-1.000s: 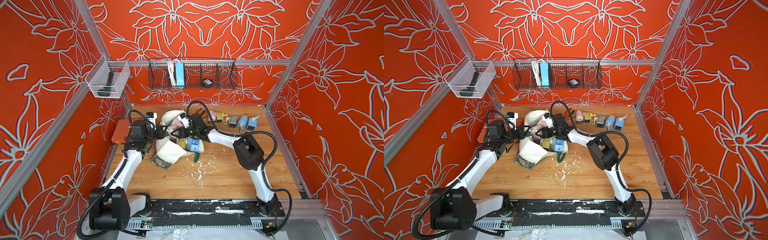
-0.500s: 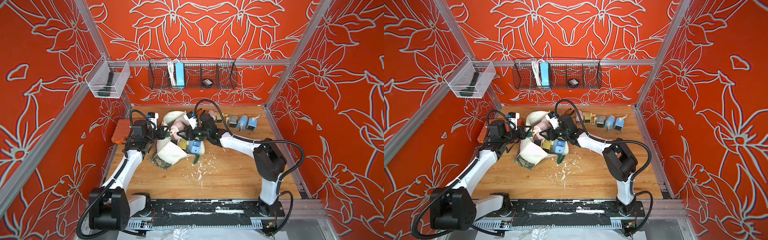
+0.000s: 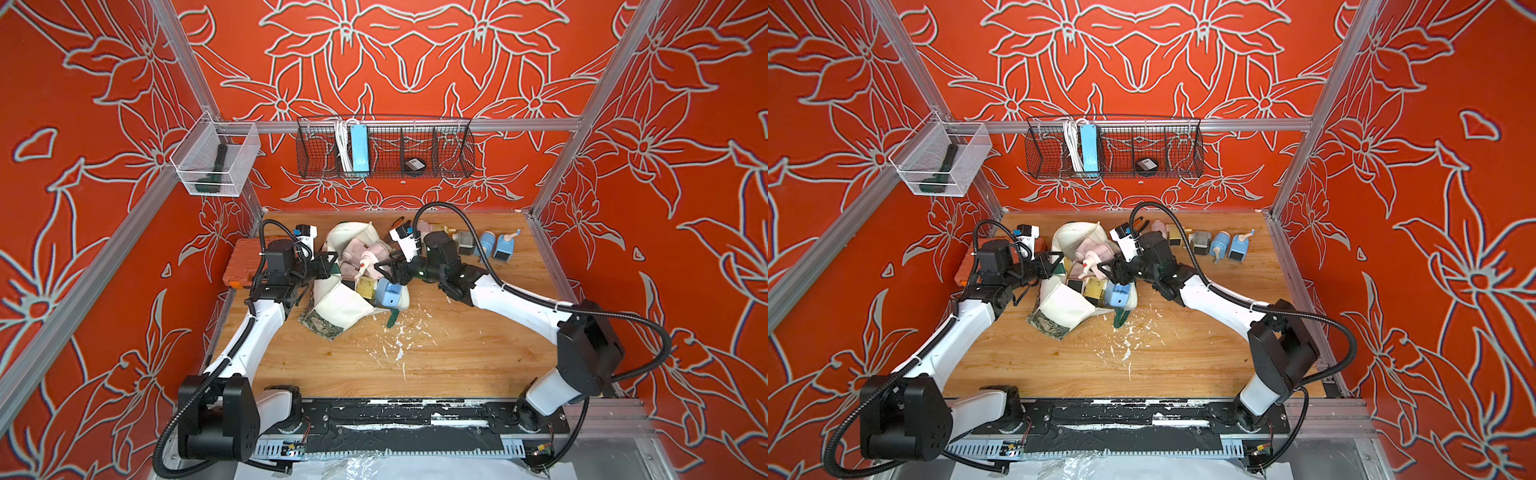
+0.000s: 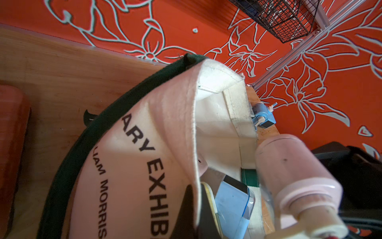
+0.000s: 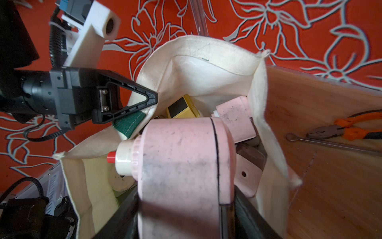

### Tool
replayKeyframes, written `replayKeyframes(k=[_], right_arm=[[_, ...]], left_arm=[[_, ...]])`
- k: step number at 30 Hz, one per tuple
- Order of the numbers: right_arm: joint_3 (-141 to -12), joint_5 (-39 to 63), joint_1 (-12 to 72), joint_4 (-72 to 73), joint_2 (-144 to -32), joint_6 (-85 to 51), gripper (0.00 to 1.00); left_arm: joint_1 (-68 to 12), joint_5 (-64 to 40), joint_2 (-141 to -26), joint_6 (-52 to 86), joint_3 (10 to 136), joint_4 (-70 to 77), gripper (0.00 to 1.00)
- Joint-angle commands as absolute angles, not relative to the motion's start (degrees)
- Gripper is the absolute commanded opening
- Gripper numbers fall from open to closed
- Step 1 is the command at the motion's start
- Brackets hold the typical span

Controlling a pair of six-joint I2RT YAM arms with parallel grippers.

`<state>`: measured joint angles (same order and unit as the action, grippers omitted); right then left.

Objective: Take out the pencil sharpeners from the tote bags
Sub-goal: Pick up the pencil sharpener from the canvas bag, then place the pencil sharpener at the center of the board.

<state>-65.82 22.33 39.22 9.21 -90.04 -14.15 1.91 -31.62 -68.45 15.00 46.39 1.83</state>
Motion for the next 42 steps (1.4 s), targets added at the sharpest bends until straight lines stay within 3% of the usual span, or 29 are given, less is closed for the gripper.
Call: replayKeyframes(k=[1,9,20,34,42], right_arm=[[-64.51,19.31,37.70,7.77,-85.83,-14.72,0.24],[-61.66,12.01,30.53,-2.36,-74.72,-16.15,0.24],[-57.47,-4.02,9.87,-18.90,-68.74,-21.79,0.23],[-50.69,-15.37,-5.63,-19.16,-77.12,-29.71,0.25],[-54.78,-18.75,-11.31,-19.24,-86.56,-32.27,0.26]], left_arm=[[1.56,-33.05,-68.27,14.33,47.45,3.08,0.00],[1.50,-32.71,-68.22,14.24,47.54,2.81,0.00],[1.51,-32.87,-68.03,14.37,47.55,2.81,0.00],[1.50,-33.35,-67.87,14.73,47.90,2.64,0.00],[1.49,-32.96,-67.72,14.65,47.81,2.55,0.00]])
